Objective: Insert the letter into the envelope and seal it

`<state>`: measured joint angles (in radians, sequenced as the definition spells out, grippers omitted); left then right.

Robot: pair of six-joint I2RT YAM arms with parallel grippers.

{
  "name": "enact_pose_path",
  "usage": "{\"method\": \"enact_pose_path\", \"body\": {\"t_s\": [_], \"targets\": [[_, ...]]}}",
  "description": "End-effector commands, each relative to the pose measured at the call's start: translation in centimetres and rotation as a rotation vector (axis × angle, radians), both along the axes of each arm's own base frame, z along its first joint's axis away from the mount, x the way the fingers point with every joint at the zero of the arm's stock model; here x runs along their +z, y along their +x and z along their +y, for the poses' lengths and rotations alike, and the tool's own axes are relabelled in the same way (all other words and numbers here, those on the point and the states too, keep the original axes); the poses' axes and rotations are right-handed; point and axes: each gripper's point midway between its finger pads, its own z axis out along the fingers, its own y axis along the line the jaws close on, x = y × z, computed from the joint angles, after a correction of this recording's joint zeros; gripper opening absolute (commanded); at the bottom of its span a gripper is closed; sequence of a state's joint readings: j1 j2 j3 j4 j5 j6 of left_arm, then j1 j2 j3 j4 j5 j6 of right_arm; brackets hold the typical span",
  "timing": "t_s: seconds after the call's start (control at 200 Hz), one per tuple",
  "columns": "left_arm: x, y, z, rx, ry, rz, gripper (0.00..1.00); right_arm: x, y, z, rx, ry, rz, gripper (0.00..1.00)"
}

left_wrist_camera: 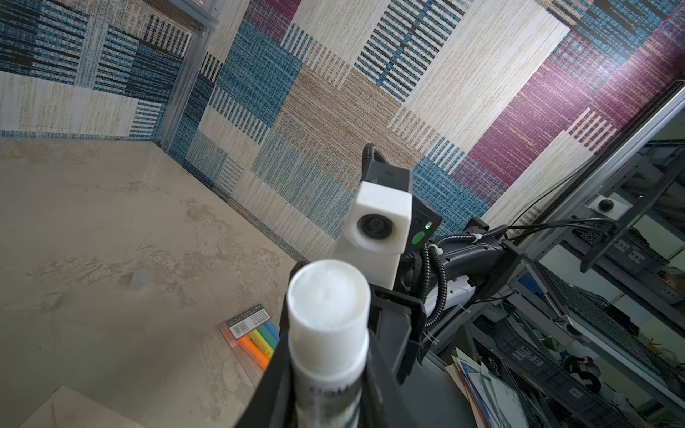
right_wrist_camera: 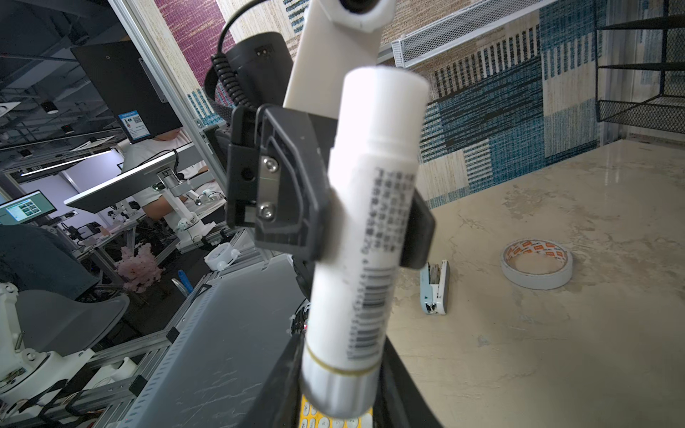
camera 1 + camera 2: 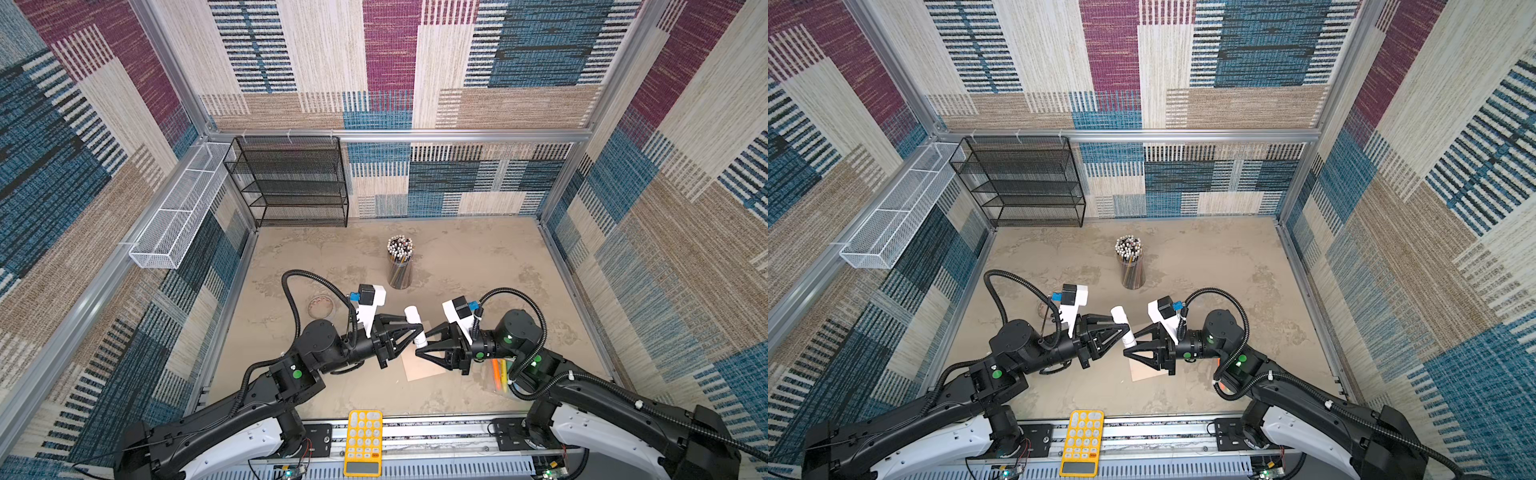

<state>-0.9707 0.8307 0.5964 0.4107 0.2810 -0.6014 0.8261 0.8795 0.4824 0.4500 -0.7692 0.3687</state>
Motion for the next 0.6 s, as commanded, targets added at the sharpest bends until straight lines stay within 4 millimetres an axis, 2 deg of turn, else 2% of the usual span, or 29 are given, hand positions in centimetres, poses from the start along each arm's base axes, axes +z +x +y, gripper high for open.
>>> {"method": "enact_pose_path", "body": {"t_s": [0.0, 0.245, 0.591], "targets": [[0.6, 0.2, 0.0, 0.011, -0.013, -0.015, 0.0, 1.4, -0.3, 0.0, 0.014, 0.041, -0.024, 0.32], [-0.8, 1.1, 0.1, 0.06, 0.047, 0.009, 0.0, 2.0, 0.5, -0.3, -0.048, 0.034, -0.014, 0.29], [-3.3, 3.1, 1.6, 0.213, 0.151, 0.051, 0.0, 2.0, 3.0, -1.6, -0.256, -0.02, 0.025, 0.23]]}}
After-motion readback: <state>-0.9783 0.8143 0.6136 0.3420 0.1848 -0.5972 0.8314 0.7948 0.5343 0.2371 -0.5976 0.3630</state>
